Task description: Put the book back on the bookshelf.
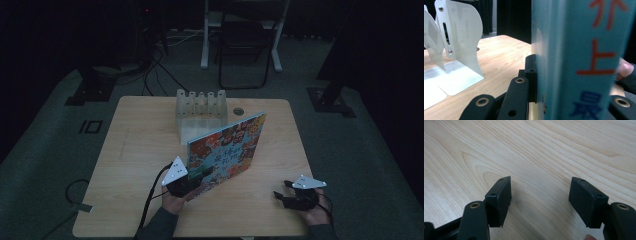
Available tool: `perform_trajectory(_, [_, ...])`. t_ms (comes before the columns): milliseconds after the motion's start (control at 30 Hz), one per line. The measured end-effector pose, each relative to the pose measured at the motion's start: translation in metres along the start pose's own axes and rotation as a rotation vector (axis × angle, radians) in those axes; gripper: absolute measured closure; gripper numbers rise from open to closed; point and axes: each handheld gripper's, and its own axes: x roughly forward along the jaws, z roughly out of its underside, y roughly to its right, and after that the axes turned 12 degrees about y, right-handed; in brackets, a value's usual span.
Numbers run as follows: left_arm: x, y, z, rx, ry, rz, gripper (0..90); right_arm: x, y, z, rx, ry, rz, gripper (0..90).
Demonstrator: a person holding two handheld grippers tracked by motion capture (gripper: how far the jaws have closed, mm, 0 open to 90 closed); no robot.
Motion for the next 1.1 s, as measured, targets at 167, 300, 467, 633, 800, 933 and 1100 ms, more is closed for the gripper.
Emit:
perform_trajectory(167, [-0.004,-0.001,-0.002,0.003,-0.002,-0.013,81.2,0.000,0.001,0.000,0.005,-0.003,-0.005,33.2])
perform_trajectory(300, [-0.008,-0.002,-0.004,0.009,-0.006,-0.021,81.2,0.000,0.001,0.000,0.006,-0.003,-0.007,32.8])
perform_trajectory(467, [-0.012,-0.002,-0.006,0.007,-0.008,-0.028,81.1,0.000,0.001,0.000,0.007,-0.003,-0.009,32.7])
perform_trajectory(633, [-0.017,-0.001,-0.008,0.011,-0.011,-0.039,81.1,0.000,0.001,0.000,0.005,-0.004,-0.009,32.3])
perform_trajectory(800, [-0.021,-0.001,-0.009,0.013,-0.010,-0.048,81.2,0.000,0.001,0.000,0.005,-0.003,-0.011,32.1])
perform_trajectory(933, [-0.025,-0.003,-0.010,0.010,-0.009,-0.049,81.2,0.000,0.001,0.000,0.005,-0.003,-0.011,32.1])
perform_trajectory(1100, [-0.031,-0.003,-0.011,0.021,-0.013,-0.063,81.2,0.000,0.001,0.000,0.006,-0.003,-0.012,31.9])
